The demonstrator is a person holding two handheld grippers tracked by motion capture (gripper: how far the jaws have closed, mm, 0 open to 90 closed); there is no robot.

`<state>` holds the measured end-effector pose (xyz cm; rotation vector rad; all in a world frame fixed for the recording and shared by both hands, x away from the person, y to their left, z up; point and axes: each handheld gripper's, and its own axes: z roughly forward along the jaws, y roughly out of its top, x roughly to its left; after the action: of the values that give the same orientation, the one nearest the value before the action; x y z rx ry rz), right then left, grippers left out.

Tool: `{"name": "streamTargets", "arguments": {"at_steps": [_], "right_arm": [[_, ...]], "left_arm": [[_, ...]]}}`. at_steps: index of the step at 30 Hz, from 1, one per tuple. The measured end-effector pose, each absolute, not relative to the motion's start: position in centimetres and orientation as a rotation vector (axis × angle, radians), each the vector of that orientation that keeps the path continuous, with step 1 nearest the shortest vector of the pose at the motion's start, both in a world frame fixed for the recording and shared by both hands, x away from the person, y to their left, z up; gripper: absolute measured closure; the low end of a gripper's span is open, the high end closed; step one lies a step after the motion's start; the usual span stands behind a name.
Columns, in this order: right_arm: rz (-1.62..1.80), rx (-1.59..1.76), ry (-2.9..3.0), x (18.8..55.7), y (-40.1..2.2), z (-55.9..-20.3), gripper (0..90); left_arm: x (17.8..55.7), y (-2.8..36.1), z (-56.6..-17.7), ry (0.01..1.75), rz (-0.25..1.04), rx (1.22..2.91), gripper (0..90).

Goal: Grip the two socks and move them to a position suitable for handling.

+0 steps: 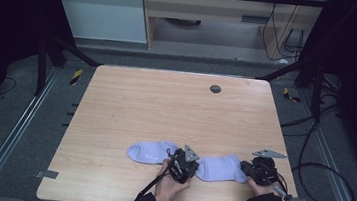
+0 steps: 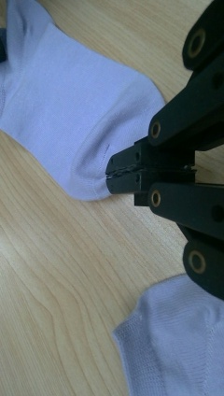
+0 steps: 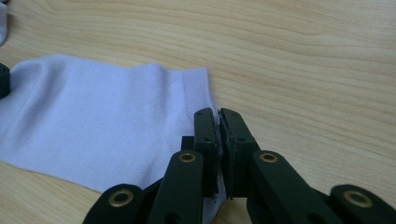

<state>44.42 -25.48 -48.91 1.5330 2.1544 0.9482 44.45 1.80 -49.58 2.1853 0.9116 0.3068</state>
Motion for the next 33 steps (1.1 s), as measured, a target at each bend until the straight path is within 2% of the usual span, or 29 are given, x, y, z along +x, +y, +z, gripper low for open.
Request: {"name": "streamTargets", "arguments": {"at_steps": [6, 17, 33], "right_arm": [[0.994, 1.500, 2.149, 43.9, -25.1, -48.1, 86.2], [1.106, 1.362, 2.192, 42.0, -21.8, -45.6, 86.2], [1.152, 1.247, 2.315, 40.9, -16.9, -45.6, 86.2]], "left_arm": [[44.0, 3.2, -48.3, 0.887, 0.297, 2.173, 89.4], [43.1, 7.3, -45.6, 0.866, 0.301, 2.171, 89.5], [40.9, 13.4, -44.8, 0.904, 0.311, 2.160, 89.4]]}}
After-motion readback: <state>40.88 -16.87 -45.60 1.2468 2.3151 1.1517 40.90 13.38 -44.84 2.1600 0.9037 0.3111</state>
